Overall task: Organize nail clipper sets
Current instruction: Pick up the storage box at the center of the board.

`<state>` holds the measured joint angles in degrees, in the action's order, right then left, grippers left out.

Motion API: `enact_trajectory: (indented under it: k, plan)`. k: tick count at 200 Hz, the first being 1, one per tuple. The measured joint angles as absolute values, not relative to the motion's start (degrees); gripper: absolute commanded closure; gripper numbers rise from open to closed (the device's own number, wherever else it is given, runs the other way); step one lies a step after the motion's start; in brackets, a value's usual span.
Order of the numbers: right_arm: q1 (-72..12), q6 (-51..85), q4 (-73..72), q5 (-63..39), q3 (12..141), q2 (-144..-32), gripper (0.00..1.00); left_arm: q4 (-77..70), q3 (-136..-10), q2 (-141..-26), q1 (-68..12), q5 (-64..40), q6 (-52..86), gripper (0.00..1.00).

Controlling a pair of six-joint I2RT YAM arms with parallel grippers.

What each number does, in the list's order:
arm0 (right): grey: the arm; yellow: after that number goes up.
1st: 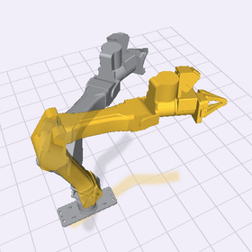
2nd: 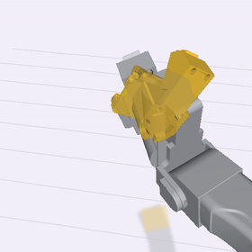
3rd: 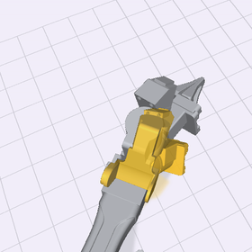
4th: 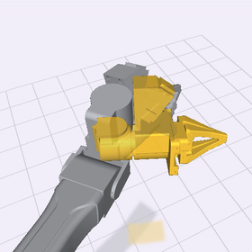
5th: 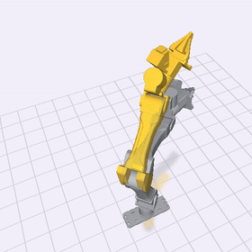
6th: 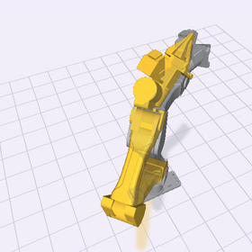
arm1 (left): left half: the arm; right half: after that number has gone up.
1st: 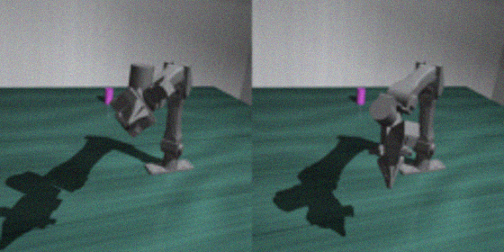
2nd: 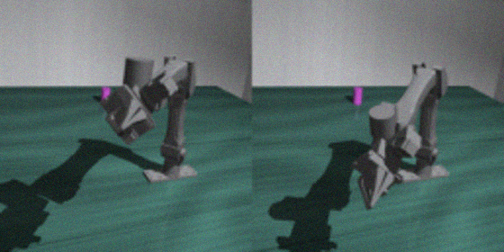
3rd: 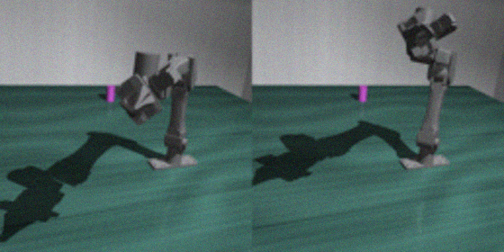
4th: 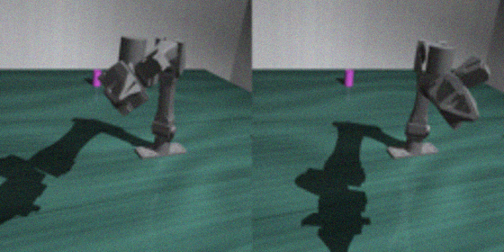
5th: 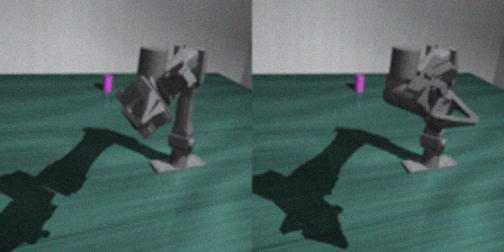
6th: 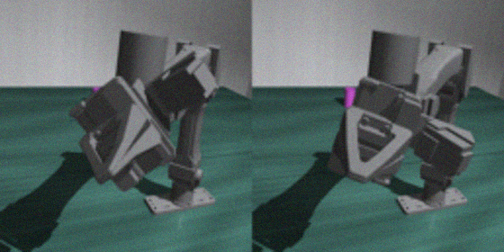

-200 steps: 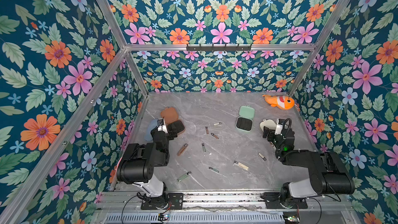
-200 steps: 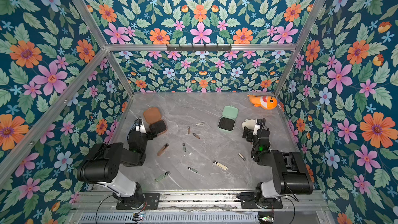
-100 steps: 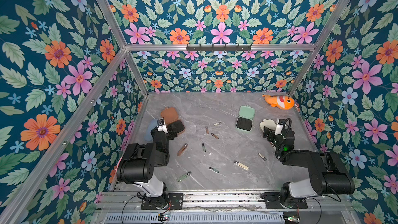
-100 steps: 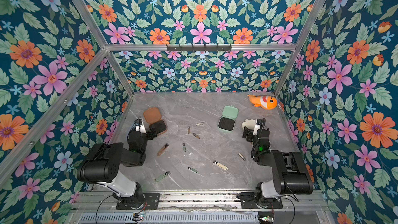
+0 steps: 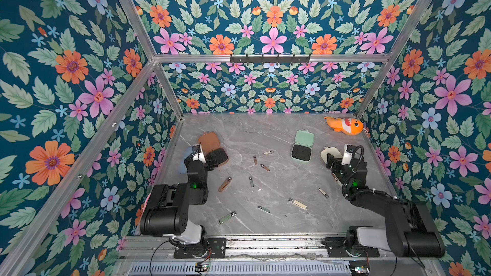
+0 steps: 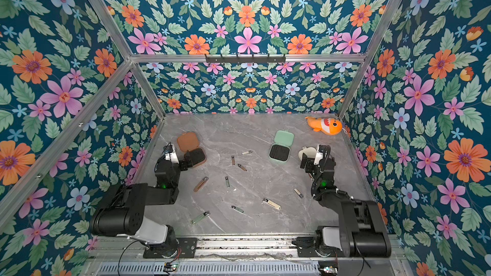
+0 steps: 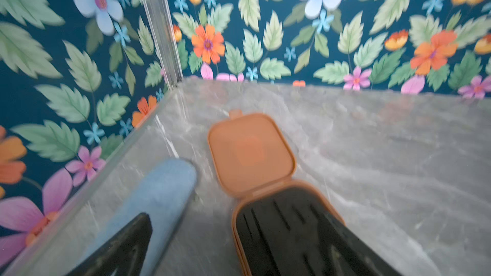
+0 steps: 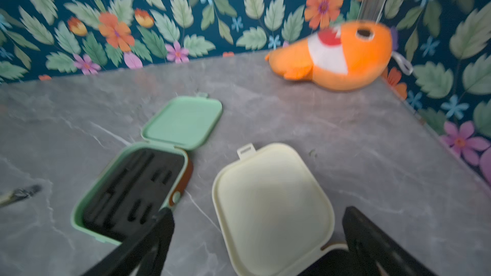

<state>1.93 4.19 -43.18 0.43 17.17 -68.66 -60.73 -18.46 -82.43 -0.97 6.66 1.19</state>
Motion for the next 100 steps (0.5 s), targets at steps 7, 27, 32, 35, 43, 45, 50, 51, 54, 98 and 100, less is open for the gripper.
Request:
enact_trajectory:
  k: [7,27,32,35,43,45,50,51,54,98,100]
  plan:
    - [1.91,4.51,-41.23,0.97,17.15,-63.90,0.00,-58.87,-19.07,-79.42,-1.13,7.46,1.58,0.00]
    - [1.89,8.27,-32.25,3.73,18.13,-49.98,0.00,-49.41,-22.11,-69.71,-1.28,11.40,7.86,0.00]
    - [1.89,9.50,-29.71,4.54,18.79,-47.22,0.00,-46.92,-23.14,-67.59,-1.28,12.34,9.72,0.00]
    - [1.89,10.66,-27.70,5.17,19.27,-45.34,0.00,-45.08,-23.83,-66.15,-1.28,12.73,11.07,0.00]
    - [1.89,14.52,-21.21,7.27,21.28,-40.60,0.00,-41.82,-24.99,-63.18,-1.26,13.50,14.09,0.00]
    - [1.91,15.62,-19.66,7.90,21.87,-39.48,0.00,-40.99,-25.21,-62.46,-1.26,13.61,14.94,0.00]
    - [1.96,18.04,-15.81,9.17,23.33,-37.12,0.00,-38.94,-25.63,-60.93,-1.23,13.76,16.80,0.00]
    - [1.96,18.81,-14.52,9.54,23.90,-36.40,0.00,-38.24,-25.78,-60.36,-1.23,13.76,17.43,0.00]
    - [1.96,20.38,-11.90,10.22,24.93,-35.00,0.00,-36.60,-26.02,-59.35,-1.21,13.67,18.68,0.00]
    - [2.07,31.64,15.46,4.56,32.91,-19.05,0.26,-15.84,-29.02,-46.65,-1.17,1.93,32.03,0.01]
    - [2.07,31.81,16.84,3.88,33.39,-18.83,0.27,-14.87,-29.17,-46.28,-1.17,0.89,32.34,0.02]
